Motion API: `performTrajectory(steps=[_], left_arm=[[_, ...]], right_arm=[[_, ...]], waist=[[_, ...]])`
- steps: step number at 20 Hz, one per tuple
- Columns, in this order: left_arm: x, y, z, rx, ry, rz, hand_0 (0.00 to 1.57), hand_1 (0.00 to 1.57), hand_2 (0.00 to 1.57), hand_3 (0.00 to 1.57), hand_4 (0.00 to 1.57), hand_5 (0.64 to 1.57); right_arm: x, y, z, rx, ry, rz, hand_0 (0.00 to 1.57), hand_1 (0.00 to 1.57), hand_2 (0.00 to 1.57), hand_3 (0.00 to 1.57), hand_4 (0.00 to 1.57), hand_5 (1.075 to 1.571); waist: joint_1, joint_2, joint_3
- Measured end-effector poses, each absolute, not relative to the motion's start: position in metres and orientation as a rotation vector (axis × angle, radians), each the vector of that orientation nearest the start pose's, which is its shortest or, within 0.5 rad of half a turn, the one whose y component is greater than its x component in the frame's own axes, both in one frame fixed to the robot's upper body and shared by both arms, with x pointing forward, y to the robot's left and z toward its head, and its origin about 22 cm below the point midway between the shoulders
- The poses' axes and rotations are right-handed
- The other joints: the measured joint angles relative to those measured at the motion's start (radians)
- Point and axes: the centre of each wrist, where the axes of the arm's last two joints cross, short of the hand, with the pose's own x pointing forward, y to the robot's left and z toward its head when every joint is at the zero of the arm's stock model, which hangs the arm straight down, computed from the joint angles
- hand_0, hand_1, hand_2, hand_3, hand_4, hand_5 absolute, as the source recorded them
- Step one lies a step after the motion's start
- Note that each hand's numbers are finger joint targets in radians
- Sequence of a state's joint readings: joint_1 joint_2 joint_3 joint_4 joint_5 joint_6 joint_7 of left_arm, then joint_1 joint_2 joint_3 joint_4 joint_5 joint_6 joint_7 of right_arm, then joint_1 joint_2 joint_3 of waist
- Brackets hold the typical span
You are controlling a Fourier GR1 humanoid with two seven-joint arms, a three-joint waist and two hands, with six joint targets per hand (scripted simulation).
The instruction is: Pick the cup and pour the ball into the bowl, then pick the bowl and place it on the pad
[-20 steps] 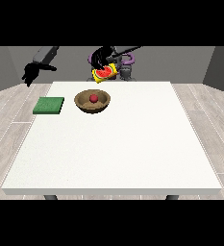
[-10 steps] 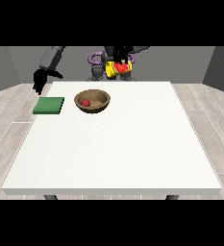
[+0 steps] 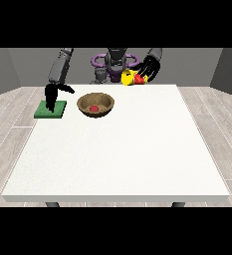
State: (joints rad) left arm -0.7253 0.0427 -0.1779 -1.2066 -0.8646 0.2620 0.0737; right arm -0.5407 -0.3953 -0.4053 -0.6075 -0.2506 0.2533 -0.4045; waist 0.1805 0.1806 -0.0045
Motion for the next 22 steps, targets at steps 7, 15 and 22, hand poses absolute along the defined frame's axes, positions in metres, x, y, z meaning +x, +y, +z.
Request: performTrajectory(steps=[7, 15, 22], left_arm=[[0.374, 0.135, 0.099, 0.456, -2.015, -0.449, 0.00, 0.00, 0.00, 0.00, 0.00, 1.531], [0.371, 0.163, 0.054, 0.304, -1.940, -0.320, 0.00, 0.00, 0.00, 0.00, 0.00, 1.531], [0.371, 0.164, 0.059, 0.252, -1.929, -0.319, 0.00, 0.00, 0.00, 0.00, 0.00, 1.551]], right_arm=[[0.364, -0.352, 0.002, 0.053, -1.708, -0.192, 0.00, 0.00, 0.00, 0.00, 0.33, 1.559], [0.365, -0.310, -0.015, 0.092, -1.636, -0.117, 0.00, 0.00, 0.00, 0.00, 0.00, 1.544], [0.354, -0.295, -0.044, 0.103, -1.591, -0.147, 0.00, 0.00, 0.00, 0.00, 0.26, 1.550]], waist=[[-0.059, 0.088, 0.0006], [-0.129, 0.046, 0.0035], [-0.116, 0.024, 0.0047]])
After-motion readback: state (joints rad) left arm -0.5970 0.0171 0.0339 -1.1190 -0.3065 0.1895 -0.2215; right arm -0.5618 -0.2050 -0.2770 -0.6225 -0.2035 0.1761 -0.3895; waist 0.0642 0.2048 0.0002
